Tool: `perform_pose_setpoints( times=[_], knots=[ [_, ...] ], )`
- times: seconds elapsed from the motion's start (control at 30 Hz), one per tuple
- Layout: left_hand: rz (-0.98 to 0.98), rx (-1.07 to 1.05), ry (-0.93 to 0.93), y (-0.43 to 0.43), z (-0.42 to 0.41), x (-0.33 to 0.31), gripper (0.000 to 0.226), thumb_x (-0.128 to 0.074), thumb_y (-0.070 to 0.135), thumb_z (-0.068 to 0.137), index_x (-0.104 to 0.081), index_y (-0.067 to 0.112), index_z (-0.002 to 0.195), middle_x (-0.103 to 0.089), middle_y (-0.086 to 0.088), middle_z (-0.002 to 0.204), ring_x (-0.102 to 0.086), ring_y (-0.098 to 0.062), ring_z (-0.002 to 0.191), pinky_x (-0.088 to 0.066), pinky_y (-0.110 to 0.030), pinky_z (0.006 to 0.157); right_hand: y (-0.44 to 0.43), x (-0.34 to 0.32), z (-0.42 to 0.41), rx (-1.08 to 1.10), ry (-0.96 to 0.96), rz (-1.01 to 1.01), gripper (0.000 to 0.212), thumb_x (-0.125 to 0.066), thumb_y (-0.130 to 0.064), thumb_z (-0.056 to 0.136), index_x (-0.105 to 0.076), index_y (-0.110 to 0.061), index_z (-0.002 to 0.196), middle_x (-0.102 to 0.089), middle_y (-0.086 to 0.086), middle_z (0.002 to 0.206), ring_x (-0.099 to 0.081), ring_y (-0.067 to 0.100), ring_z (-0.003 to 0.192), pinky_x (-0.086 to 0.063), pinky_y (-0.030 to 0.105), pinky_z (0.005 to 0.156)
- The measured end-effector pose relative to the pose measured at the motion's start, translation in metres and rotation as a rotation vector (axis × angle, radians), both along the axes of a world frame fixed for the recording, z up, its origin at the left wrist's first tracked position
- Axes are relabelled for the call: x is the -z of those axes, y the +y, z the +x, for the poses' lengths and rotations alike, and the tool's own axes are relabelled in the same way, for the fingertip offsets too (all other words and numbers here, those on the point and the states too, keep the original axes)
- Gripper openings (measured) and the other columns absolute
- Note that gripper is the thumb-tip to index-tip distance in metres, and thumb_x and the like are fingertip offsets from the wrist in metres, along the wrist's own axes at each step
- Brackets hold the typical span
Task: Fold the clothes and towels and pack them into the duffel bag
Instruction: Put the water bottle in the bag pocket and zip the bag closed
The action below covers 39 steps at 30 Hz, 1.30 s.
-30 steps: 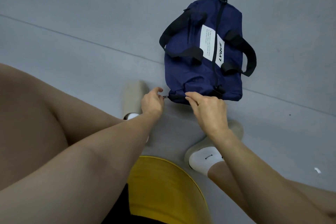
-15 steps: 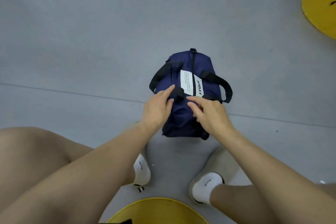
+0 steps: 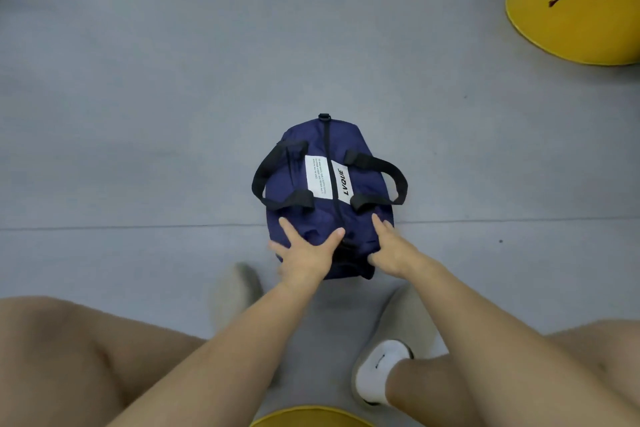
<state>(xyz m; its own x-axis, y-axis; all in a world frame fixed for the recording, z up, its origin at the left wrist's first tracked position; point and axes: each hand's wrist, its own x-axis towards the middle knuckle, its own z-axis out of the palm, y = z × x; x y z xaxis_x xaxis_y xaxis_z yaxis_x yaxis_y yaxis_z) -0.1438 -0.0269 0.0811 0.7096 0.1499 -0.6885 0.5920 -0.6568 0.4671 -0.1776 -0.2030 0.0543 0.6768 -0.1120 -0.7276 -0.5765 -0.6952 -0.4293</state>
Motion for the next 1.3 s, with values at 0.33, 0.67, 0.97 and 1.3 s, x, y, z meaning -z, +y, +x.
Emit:
perform_pose_setpoints(
  times=[0.33, 0.67, 0.97, 1.3],
  knots=[
    [-0.328, -0.021, -0.161, 0.017, 0.034, 0.014, 0.088, -0.066, 0.014, 0.085, -0.020, 0.033, 0.158, -0.046, 0.003, 0.147, -0.050, -0.021, 0.126, -0.044, -0.042, 0.110, 0.057, 0.005, -0.015, -0.038, -0.172, -0.317, 0.066, -0.039, -0.025, 0.102, -0.009, -0.038, 0.159, -0.024, -0.001, 0.164, -0.052, 0.033, 0.126, -0.047, 0.040, 0.095],
    [-0.231, 0.305, -0.349, 0.073, 0.149, 0.000, 0.080, -0.056, -0.003, 0.086, -0.034, 0.031, 0.155, -0.053, 0.007, 0.141, -0.052, -0.018, 0.130, -0.044, -0.030, 0.107, 0.161, 0.006, 0.039, 0.061, -0.289, -0.093, 0.057, -0.029, -0.046, 0.107, -0.019, -0.027, 0.159, -0.041, 0.014, 0.154, -0.052, 0.038, 0.126, -0.043, 0.045, 0.097],
    [0.256, 0.742, -1.024, 0.109, 0.104, 0.009, 0.036, -0.055, 0.024, 0.101, -0.059, 0.027, 0.137, -0.053, -0.004, 0.133, -0.056, -0.024, 0.100, -0.048, -0.037, 0.083, 0.126, 0.024, 0.030, -0.351, -0.370, -0.032, 0.073, -0.040, -0.030, 0.106, 0.011, -0.039, 0.157, -0.005, -0.003, 0.168, -0.020, 0.021, 0.150, -0.040, 0.044, 0.110],
    [0.271, 0.800, -0.660, 0.106, 0.046, 0.038, 0.049, -0.048, 0.047, 0.103, -0.038, 0.042, 0.151, -0.070, -0.002, 0.096, -0.066, -0.027, 0.084, -0.047, -0.035, 0.067, 0.103, 0.041, 0.005, -0.361, -0.309, -0.155, 0.064, -0.035, -0.035, 0.108, 0.002, -0.028, 0.160, 0.005, -0.003, 0.168, -0.016, 0.022, 0.152, -0.035, 0.042, 0.115]
  ],
)
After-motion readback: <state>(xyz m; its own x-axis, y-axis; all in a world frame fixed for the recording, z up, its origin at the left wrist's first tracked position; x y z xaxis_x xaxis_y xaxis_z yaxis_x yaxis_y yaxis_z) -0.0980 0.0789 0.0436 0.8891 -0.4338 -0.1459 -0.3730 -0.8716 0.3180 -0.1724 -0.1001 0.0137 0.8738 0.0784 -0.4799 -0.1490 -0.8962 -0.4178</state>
